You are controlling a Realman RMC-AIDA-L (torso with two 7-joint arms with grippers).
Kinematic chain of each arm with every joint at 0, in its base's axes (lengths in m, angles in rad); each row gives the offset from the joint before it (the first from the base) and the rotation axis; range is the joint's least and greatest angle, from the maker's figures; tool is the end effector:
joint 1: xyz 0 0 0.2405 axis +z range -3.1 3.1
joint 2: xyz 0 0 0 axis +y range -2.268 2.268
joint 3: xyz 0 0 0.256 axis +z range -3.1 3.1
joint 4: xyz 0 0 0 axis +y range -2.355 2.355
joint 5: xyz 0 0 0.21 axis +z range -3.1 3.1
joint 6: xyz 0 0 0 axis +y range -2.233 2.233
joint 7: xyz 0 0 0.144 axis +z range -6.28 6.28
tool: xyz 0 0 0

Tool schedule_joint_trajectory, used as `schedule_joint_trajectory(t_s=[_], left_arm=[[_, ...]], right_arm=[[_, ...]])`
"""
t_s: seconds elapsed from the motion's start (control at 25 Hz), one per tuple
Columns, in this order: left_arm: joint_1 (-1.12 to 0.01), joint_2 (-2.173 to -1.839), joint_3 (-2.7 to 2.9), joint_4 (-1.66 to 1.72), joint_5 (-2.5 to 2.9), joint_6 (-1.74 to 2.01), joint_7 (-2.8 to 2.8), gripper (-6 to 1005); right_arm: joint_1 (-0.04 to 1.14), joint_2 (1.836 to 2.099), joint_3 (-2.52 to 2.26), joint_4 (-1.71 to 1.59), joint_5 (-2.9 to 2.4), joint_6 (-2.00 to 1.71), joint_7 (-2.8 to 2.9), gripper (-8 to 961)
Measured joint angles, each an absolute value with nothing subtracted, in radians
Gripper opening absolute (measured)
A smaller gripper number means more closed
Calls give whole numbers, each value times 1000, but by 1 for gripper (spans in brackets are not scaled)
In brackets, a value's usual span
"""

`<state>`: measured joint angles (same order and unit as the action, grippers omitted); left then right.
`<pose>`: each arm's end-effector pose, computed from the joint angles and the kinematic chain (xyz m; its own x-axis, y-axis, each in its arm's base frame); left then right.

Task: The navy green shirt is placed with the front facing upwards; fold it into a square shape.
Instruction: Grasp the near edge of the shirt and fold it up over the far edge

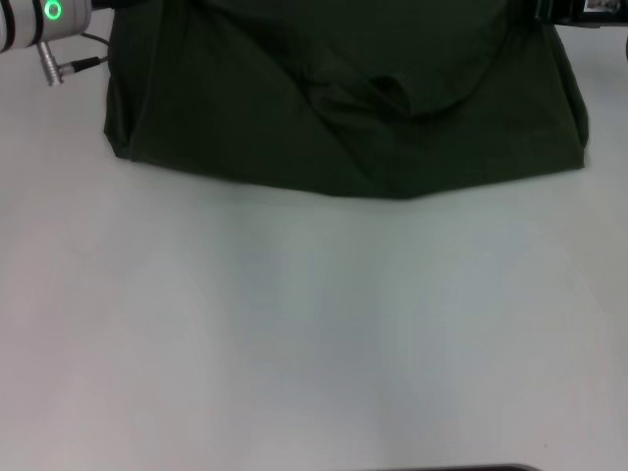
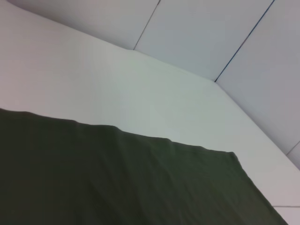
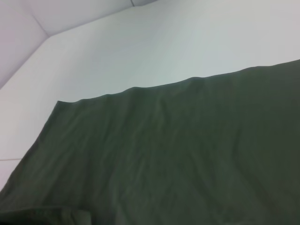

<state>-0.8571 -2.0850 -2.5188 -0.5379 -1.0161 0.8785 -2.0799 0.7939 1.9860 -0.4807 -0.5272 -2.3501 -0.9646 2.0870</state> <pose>-0.2164 0.4600 -0.0016 0.4118 0.6316 0.6569 0.9068 -0.3552 -0.2269 0.2828 0.4436 0.0438 0.4242 -0.6885 -0.5883 -0.9026 -0.2691 -0.3359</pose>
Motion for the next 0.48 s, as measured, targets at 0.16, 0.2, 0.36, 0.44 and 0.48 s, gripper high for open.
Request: schedule_joint_trajectory(t_s=[0.16, 0.2, 0.36, 0.44, 0.48], left_arm=[[-854, -2090, -2526, -536, -1016, 865, -2069, 35], [-853, -2091, -2527, -536, -1016, 865, -2067, 35], [-854, -2092, -2528, -541, -1024, 862, -2066, 35], [-854, -2091, -2527, -541, -1029, 862, -2065, 35], [-854, -2089, -2524, -540, -1043, 861, -2061, 35]], right_arm=[[791, 1992, -488, -526, -2350, -942, 2083, 30], [791, 1992, -487, -526, -2349, -938, 2081, 30], [793, 1991, -491, -526, -2327, -930, 2071, 30], [794, 1989, -491, -526, -2326, -929, 2071, 30], [796, 1988, -491, -526, -2325, -928, 2071, 31]])
